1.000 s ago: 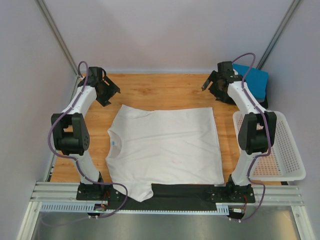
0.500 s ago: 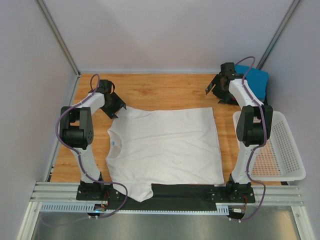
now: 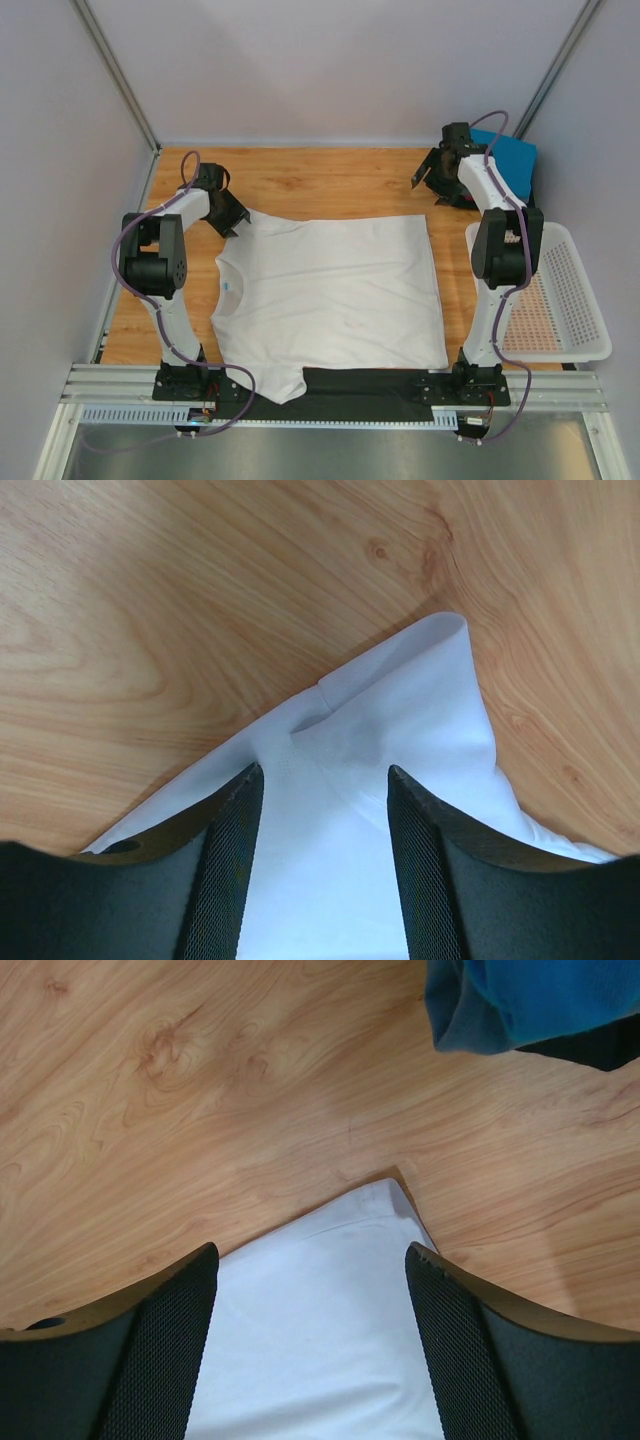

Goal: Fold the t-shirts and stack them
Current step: Flatten the tshirt out

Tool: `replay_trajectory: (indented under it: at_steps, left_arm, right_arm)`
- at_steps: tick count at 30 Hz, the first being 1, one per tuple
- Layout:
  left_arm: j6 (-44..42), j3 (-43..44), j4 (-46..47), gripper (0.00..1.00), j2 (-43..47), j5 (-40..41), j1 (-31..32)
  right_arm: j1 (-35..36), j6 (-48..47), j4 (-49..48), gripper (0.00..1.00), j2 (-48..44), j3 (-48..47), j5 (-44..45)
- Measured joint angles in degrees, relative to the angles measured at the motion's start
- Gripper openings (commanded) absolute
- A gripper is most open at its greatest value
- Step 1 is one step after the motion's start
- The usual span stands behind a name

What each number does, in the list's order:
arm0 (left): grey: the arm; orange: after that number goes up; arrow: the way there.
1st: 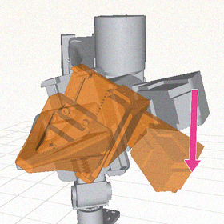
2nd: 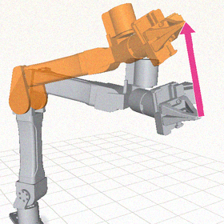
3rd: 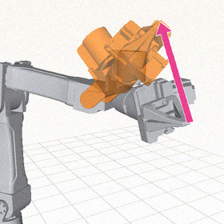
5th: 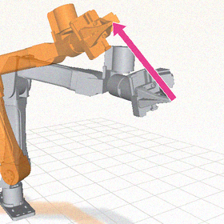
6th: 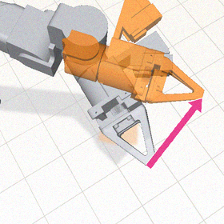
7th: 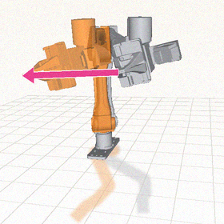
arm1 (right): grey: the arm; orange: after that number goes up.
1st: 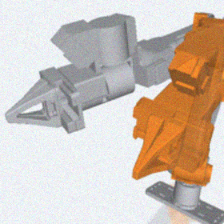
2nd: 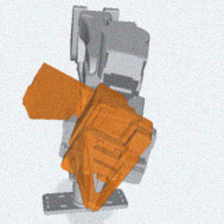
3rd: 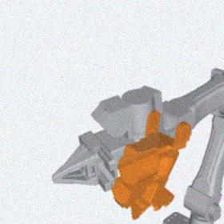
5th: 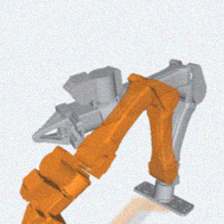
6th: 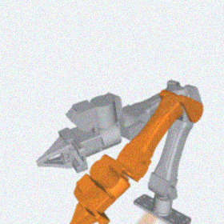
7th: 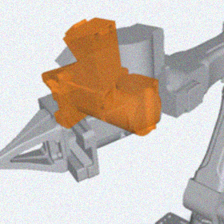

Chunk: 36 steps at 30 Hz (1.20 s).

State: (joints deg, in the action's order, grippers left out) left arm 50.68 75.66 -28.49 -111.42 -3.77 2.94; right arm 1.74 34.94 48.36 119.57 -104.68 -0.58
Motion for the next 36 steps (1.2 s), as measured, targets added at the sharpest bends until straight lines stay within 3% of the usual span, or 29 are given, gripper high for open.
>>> replay_trajectory:
  at_steps: [8, 18, 36]
  left_arm:
    - [-0.8, -0.4, 0.6, 0.59, 1.4, 1.0, 0.0]
    - [-1.4, -0.5, 1.5, 0.48, 1.9, 1.2, 0.0]
    - [-4.6, -0.6, 3.1, 0.48, 1.4, 2.4, 0.0]
  right_arm:
    - [0.0, -0.6, 0.7, 0.76, 0.0, 0.0, -0.3]
    - [0.0, -1.5, 0.7, 0.76, 0.0, 0.0, -1.0]
    - [-0.3, -2.5, 0.7, 0.75, 0.0, 0.8, -1.3]
